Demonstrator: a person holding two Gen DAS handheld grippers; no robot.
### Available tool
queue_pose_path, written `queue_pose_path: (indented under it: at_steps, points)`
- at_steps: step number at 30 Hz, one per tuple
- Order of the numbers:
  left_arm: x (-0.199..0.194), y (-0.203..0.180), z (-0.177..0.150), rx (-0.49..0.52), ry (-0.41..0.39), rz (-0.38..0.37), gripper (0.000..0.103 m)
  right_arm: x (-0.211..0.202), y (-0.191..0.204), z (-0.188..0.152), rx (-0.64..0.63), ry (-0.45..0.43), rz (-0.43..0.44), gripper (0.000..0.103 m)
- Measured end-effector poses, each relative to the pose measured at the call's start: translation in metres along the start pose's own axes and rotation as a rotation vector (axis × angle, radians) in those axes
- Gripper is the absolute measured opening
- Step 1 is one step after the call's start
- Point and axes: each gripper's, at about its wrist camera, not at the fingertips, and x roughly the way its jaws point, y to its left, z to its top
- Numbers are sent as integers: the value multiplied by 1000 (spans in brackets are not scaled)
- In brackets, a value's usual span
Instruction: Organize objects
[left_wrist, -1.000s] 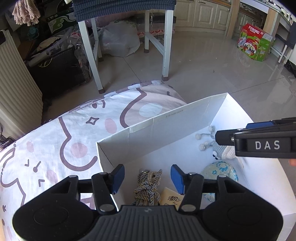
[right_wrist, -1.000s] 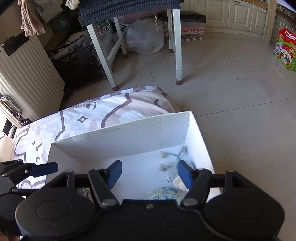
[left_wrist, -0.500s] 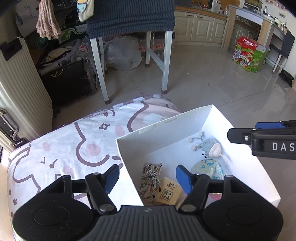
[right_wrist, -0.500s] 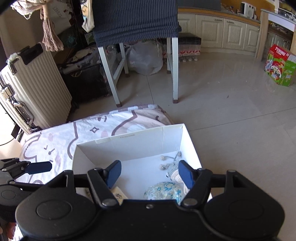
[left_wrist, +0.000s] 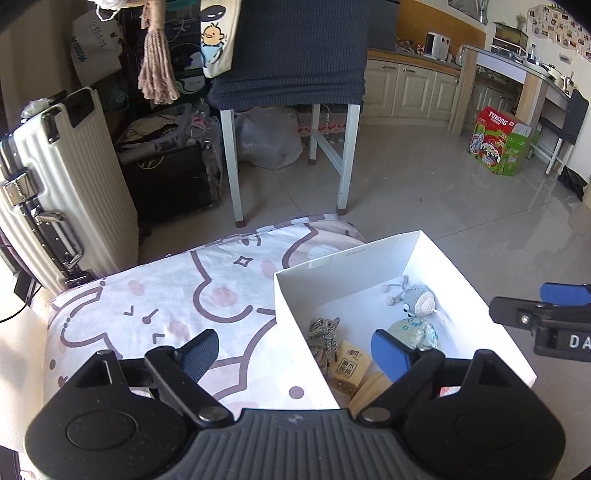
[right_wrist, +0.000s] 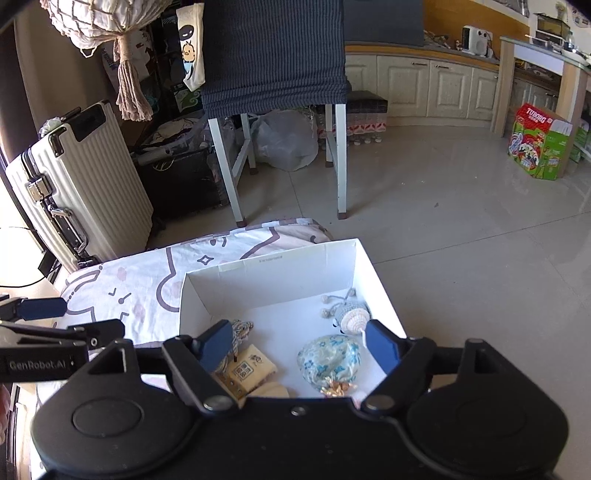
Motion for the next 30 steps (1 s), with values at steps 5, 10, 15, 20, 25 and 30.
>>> queue_pose_path:
  at_steps: [5,10,15,20,25,30]
  points:
    - [-19,9,-18,-5,-25,-5,93,-24,5,-18,-8,-26,-9,89]
    - [-33,16,-39,-8,-28,-12,95,-41,8,-36,-13,-48,-13,93]
    - [-40,24,-58,-30,-24,-18,99,-54,9,-53,-18,-73,-29,100]
    - [-42,28,-73,-24,-29,-12,102,-59,13,-69,-34,-84,-44,103]
    - [-46,30,-82,-20,-39,-11,103,-58,16,-81,-34,-86,-63,103]
    - [-45,30,-87,-19,-33,-20,103,-54,17,-89,-48,-81,-77,103]
